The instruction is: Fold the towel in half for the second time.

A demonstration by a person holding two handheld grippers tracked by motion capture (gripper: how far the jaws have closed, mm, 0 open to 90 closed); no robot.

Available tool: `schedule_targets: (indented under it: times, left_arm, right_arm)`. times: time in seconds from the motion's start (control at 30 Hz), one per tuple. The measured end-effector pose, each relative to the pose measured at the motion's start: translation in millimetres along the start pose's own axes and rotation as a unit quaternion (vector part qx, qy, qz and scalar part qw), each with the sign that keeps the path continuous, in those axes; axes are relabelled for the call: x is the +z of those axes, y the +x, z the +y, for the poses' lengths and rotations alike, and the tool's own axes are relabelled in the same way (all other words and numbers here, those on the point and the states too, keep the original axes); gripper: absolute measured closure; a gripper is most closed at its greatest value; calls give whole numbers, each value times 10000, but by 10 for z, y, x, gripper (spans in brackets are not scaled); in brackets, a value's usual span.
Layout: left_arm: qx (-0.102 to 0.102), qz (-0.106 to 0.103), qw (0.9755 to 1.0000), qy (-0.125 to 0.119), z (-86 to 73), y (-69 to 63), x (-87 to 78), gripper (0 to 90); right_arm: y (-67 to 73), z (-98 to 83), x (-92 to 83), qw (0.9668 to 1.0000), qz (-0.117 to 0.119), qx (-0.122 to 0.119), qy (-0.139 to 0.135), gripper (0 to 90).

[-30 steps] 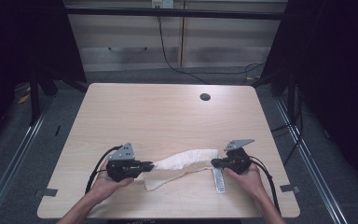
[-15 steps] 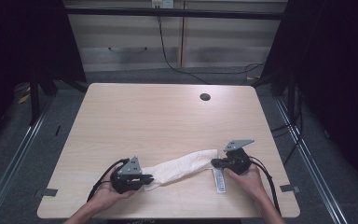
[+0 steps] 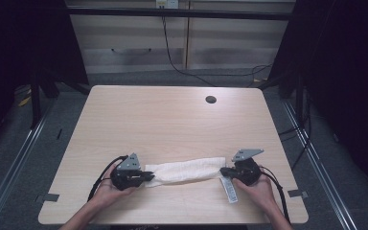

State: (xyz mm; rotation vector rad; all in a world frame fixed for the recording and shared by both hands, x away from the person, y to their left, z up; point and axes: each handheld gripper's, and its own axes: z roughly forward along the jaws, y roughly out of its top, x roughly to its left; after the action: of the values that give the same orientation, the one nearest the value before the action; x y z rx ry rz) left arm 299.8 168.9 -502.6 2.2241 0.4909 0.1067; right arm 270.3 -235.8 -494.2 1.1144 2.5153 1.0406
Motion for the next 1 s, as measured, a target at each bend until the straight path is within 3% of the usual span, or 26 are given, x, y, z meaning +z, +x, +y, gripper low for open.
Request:
schedule_targets:
  times: [0.1,0.33,0.43,0.5,0.53,0.67,0.77,1.0]
  left_arm:
    - [-77,89,9999,56,17,96,-1,852]
    - [-149,288,9995,-33,30,165,27,854]
    - [-187,443,9988,54,72,263,44,853]
    - [-441,386,9982,-130,56,338,67,853]
    - [-476,335,9982,-160,50,349,66,852]
    - [-453,340,9983,-147,34,333,27,848]
    - [-446,220,9986,-189,34,292,-5,817]
    - [-483,37,9974,-542,42,220,-178,749]
  right_arm:
    - [25,-12,-6,10000,22,16,-4,883]
    - [22,5,23,10000,-57,-10,-52,884]
    - [-14,50,85,9999,-82,35,-129,884]
    - [-27,66,105,9998,-104,52,-164,883]
    - [-48,82,127,9997,-95,79,-198,882]
    - [-96,92,152,9994,-42,194,-292,860]
    - [-77,95,131,9994,-86,176,-288,807]
    - [-21,39,17,9987,-57,216,-456,748]
